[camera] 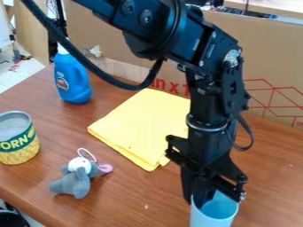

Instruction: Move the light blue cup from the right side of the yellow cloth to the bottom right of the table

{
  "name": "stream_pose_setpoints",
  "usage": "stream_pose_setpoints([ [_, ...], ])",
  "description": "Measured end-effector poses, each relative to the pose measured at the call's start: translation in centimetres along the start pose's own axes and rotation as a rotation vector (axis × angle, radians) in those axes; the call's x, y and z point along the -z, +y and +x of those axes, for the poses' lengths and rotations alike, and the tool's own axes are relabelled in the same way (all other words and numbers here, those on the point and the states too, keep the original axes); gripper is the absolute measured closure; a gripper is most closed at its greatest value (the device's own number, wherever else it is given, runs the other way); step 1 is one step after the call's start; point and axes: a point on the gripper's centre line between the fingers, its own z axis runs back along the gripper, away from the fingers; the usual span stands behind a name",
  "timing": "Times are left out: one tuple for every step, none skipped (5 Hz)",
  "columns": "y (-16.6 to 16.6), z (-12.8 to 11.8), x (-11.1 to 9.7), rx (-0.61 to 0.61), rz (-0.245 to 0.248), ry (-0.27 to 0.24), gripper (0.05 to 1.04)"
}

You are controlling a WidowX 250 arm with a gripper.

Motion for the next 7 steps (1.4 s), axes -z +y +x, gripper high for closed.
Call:
stream_pose_setpoints([
  [-0.2, -0.6, 0.3, -0.013, -0.017, 0.047, 0.998],
  [-0.1, -0.5, 0.4, -0.014, -0.018, 0.058, 0.978],
  [-0.1, -0.3, 0.3, -0.014, -0.017, 0.053, 0.792],
  [-0.2, 0.6, -0.4, -0.003, -0.011, 0.019, 0.505],
  [-0.2, 1.1, -2.8, 0.012, -0.001, -0.057, 0.2],
  [-0.2, 1.2, -5.3, 0.009, 0.01, -0.098, 0.072],
  [0.8, 1.0, -9.1, 0.0, 0.07, -0.125, 0.077],
])
